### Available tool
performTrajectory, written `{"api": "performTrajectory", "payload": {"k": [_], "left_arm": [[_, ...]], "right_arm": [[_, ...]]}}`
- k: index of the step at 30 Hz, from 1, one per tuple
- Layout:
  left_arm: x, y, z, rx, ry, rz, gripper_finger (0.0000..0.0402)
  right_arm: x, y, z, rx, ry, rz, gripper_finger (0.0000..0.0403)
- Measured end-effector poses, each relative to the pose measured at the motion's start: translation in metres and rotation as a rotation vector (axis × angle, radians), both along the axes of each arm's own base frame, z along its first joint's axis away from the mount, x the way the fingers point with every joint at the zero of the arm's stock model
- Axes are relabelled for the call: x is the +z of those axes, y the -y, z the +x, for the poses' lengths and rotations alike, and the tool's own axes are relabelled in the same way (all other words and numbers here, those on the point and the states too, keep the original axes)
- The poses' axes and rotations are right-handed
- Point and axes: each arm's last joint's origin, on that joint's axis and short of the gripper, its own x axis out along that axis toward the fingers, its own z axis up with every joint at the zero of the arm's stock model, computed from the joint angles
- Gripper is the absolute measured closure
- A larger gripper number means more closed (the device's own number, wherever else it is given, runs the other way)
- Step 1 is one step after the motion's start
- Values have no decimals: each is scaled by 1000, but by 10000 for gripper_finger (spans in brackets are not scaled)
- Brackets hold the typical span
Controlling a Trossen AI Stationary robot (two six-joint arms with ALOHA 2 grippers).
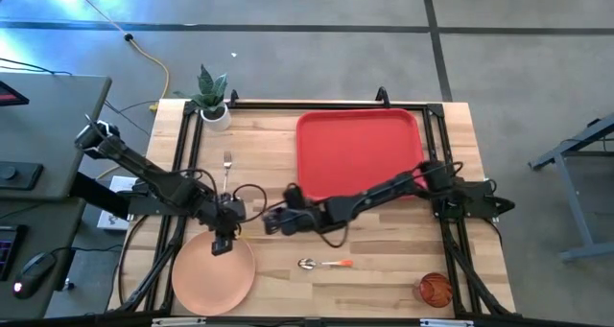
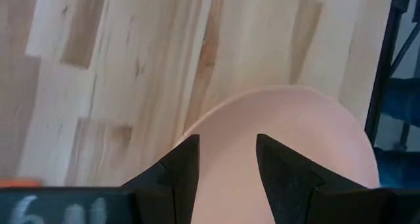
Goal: Pick and place plate/cup/fork/spoon on tray
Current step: Put the light pink plate on the red tray
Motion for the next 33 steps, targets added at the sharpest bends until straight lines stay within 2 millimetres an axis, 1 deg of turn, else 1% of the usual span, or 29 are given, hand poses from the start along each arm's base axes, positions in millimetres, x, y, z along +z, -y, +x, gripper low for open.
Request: {"api": "performTrajectory", "payload": {"k": [4, 7, 11, 15, 17, 21, 24, 28, 33], "left_arm": [[3, 1, -11, -22, -40, -8, 261], [3, 5, -15, -46, -63, -30, 261], [3, 12, -20, -84, -76, -50, 261], [3, 17, -24, -84, -86, -61, 261], [3, 20, -26, -80, -88, -64, 261], [3, 25, -30, -13, -77, -48, 261], [3, 29, -33, 46, -67, -46, 261], [3, 36, -39, 73, -71, -50, 261], [3, 42, -46, 71, -52, -35, 261]], "right_arm": [[-3, -3, 30, 82, 6, 15, 326], [-10, -7, 50, 143, 13, 15, 326], [-22, -13, 70, 185, 7, 20, 322], [-28, -18, 83, 219, 25, 34, 312], [-33, -20, 87, 245, 29, 6, 306], [-44, -25, 91, 293, 48, -50, 288], [-50, -32, 88, 314, 36, -65, 268], [-55, -39, 84, 324, -3, -79, 232], [-60, -42, 78, 313, -81, -160, 182]]}}
